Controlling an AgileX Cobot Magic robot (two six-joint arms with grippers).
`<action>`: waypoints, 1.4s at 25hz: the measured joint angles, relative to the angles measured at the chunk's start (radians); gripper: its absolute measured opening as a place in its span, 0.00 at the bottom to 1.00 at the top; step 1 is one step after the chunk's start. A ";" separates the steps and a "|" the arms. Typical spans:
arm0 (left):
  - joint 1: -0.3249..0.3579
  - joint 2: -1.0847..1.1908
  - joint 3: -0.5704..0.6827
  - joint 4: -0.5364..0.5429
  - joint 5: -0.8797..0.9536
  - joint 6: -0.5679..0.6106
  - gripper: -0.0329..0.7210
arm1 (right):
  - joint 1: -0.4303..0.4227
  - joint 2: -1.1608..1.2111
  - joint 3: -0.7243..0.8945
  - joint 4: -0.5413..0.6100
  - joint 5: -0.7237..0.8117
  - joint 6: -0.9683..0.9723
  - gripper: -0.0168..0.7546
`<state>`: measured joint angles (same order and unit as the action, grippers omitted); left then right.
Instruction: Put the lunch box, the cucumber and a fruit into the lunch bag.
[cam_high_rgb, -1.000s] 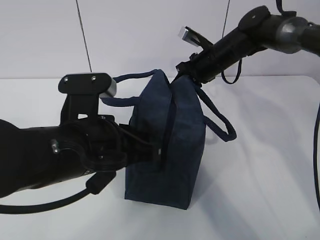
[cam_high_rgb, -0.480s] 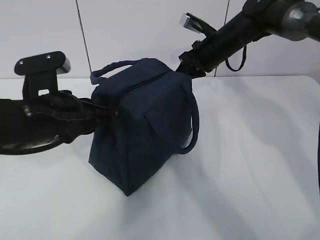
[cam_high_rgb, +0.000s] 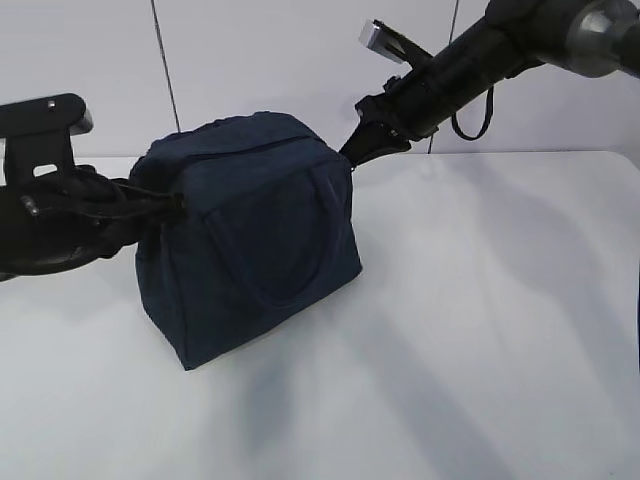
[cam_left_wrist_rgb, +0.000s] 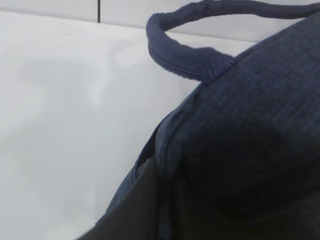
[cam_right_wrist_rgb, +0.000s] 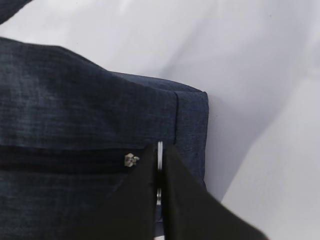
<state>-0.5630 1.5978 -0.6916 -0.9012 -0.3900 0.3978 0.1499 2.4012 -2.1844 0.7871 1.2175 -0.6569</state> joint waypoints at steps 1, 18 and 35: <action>0.000 0.005 0.000 0.006 -0.008 0.000 0.05 | 0.000 0.000 0.000 0.000 0.000 0.007 0.00; 0.004 0.033 0.000 0.017 -0.181 0.002 0.05 | 0.000 0.004 0.000 0.042 0.002 0.132 0.00; 0.004 0.040 0.000 0.015 -0.185 0.002 0.05 | 0.000 0.105 -0.001 0.084 0.001 0.109 0.00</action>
<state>-0.5593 1.6377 -0.6916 -0.8863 -0.5750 0.3994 0.1499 2.5065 -2.1850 0.8709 1.2181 -0.5475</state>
